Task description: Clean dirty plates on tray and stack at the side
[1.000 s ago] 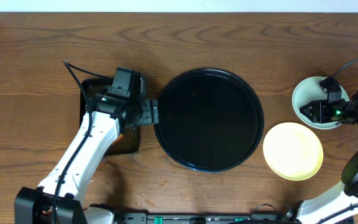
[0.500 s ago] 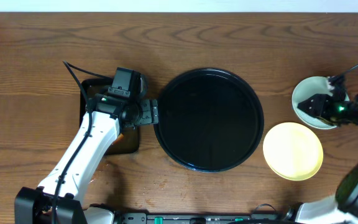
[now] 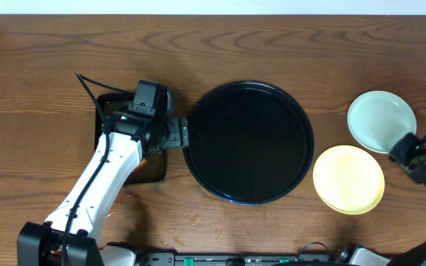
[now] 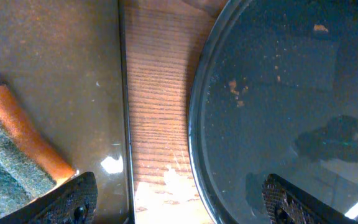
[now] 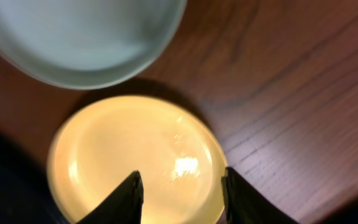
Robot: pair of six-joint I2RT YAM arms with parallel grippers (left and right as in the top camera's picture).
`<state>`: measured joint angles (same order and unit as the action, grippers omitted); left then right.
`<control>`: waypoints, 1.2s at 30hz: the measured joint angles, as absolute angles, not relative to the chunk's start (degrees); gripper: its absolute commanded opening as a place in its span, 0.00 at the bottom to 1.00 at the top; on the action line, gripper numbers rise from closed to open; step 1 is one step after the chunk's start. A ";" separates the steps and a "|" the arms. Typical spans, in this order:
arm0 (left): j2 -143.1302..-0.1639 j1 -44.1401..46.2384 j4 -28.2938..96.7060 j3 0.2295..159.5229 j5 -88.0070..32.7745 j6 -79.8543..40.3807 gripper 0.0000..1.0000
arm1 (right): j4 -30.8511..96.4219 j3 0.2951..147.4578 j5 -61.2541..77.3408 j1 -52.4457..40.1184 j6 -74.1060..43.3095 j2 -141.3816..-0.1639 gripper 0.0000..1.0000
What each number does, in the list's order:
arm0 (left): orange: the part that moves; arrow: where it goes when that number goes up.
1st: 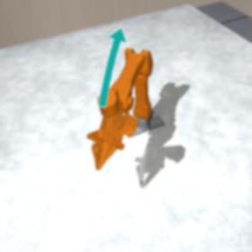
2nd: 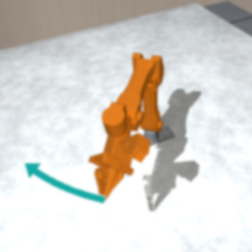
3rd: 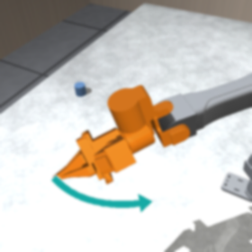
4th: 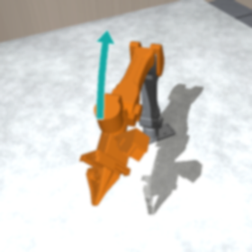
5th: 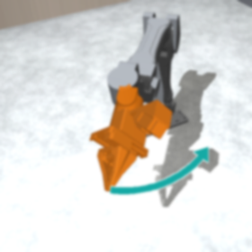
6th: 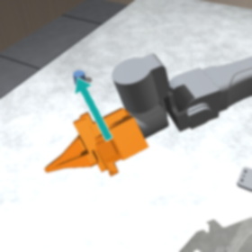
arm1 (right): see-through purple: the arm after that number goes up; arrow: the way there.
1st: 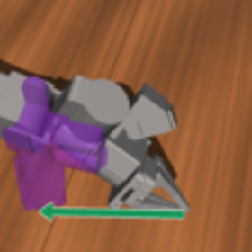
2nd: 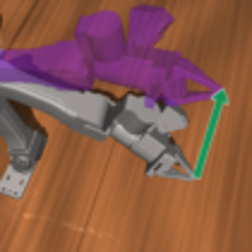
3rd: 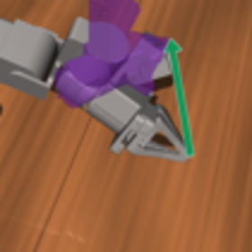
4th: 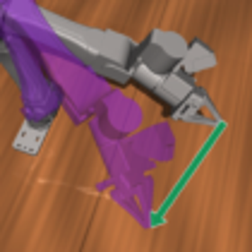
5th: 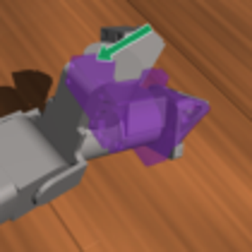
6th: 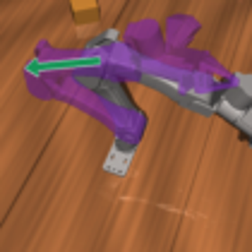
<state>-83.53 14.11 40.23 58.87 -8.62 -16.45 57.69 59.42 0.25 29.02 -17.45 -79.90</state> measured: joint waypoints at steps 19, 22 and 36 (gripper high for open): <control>-83.53 14.11 40.25 58.87 -8.62 -16.45 0.86 | 40.56 37.93 -3.62 29.58 -20.27 -80.66 0.33; -83.53 14.11 40.25 58.87 -8.62 -16.45 0.86 | 39.24 35.86 -4.05 29.58 -20.78 -80.66 0.19; -83.53 14.11 40.25 58.87 -8.62 -16.45 0.86 | 38.24 35.31 -4.51 29.56 -23.20 -80.09 0.01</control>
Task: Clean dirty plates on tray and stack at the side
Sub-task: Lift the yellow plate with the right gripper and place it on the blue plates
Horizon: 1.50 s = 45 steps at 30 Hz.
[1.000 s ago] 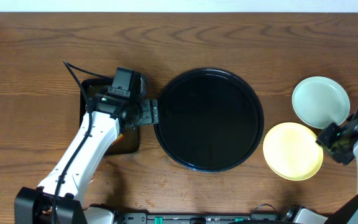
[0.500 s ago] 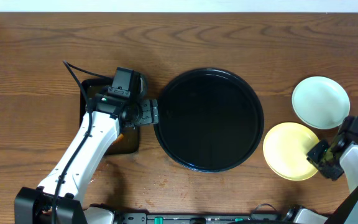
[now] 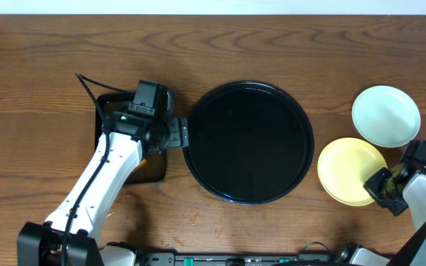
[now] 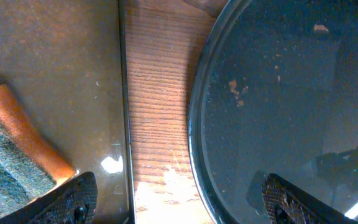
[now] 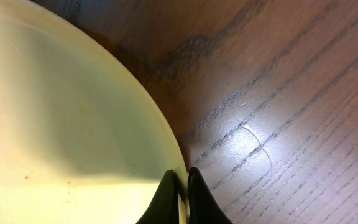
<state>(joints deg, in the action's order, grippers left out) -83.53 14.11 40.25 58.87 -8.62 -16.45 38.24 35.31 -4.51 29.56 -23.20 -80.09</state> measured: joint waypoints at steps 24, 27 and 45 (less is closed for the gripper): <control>-83.53 14.11 40.25 58.87 -8.62 -16.45 0.86 | 19.92 42.35 7.44 29.98 -25.85 -78.41 0.01; -83.53 14.11 40.25 58.87 -8.62 -16.45 0.86 | 17.02 42.37 4.62 29.98 -26.83 -79.77 0.01; -83.53 14.11 40.25 58.87 -8.62 -16.45 0.86 | 7.64 47.18 -3.68 31.11 -34.15 -95.20 0.01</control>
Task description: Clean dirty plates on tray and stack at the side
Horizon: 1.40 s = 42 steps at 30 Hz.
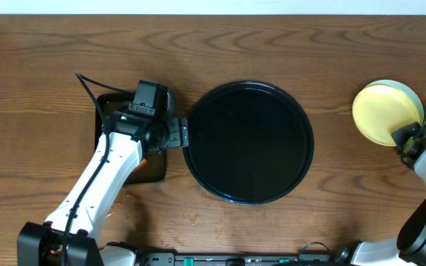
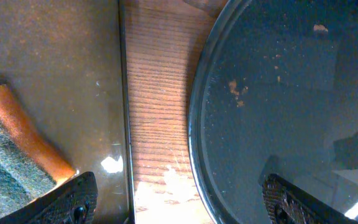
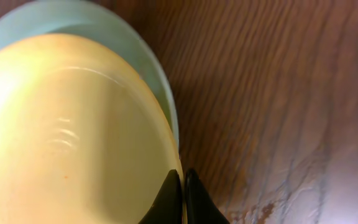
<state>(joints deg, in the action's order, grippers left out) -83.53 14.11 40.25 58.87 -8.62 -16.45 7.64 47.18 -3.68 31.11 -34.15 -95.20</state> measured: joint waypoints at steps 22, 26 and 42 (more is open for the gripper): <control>-83.53 14.11 40.25 58.87 -8.60 -16.45 0.86 | 6.28 50.68 -0.10 31.40 -24.05 -95.77 0.22; -83.53 14.11 40.25 58.87 -8.62 -16.45 0.86 | 6.22 50.68 2.63 29.82 -21.21 -97.30 0.13; -83.53 14.11 40.25 58.87 -8.60 -16.45 0.86 | 11.14 51.62 8.91 26.26 -19.03 -101.93 0.03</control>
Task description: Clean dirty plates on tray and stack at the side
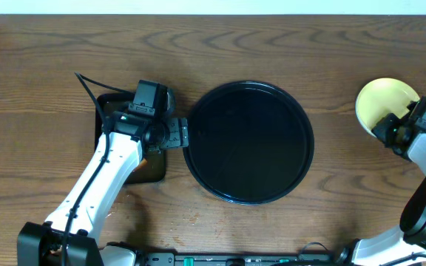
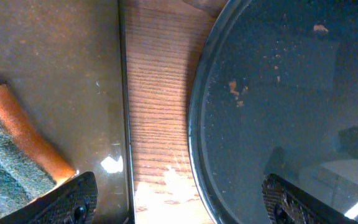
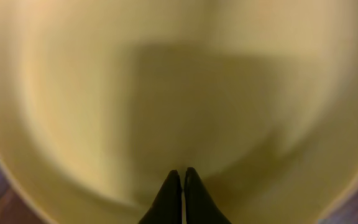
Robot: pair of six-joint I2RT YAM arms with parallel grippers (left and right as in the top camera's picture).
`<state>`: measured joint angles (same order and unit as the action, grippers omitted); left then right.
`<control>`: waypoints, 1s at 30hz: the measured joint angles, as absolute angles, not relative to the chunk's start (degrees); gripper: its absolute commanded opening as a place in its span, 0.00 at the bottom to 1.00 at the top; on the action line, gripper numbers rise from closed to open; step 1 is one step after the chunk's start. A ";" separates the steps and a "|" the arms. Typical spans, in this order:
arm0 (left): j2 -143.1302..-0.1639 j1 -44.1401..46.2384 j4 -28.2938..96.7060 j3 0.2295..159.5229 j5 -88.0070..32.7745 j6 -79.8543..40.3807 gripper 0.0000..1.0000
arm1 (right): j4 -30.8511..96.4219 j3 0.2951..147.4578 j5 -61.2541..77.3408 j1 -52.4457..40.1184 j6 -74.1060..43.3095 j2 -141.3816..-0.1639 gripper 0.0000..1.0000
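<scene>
A yellow plate (image 1: 385,102) sits at the table's far right and fills the right wrist view (image 3: 179,81). My right gripper (image 1: 393,127) is at its near rim, fingers pressed together (image 3: 180,185) and shut on the plate. The pale green plate is hidden. The round black tray (image 1: 248,142) holds no plates, only crumbs (image 2: 235,87). My left gripper (image 1: 178,134) hangs open (image 2: 180,200) over the gap between the black tray and a small dark tray.
The small dark tray (image 1: 152,168) lies left of the black tray and holds an orange and green sponge (image 2: 17,149). A black cable (image 1: 87,85) runs behind the left arm. Bare wood (image 1: 235,44) lies beyond the trays.
My right gripper has shifted up and to the left at the yellow plate's rim. The plate now fills the wrist view, and the pale green plate beneath no longer shows. The left arm is unchanged.
First my right gripper hung open over the yellow plate, which lay on the table next to the pale green one. Then it was shut on the yellow plate's rim. Later the yellow plate lay over the green plate, where it stays now.
</scene>
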<state>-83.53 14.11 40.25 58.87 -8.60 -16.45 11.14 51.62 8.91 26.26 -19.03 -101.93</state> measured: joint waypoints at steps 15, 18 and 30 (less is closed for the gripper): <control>-83.53 14.11 40.25 58.87 -8.62 -16.45 0.86 | 25.91 51.53 17.89 16.12 -19.05 -78.17 0.46; -83.53 14.11 40.23 58.87 -8.62 -16.45 0.86 | 27.03 51.53 21.61 11.90 -16.36 -70.65 0.53; -83.53 14.11 40.25 58.87 -8.60 -16.45 0.86 | 33.65 51.59 31.70 -3.31 -10.94 -45.60 0.99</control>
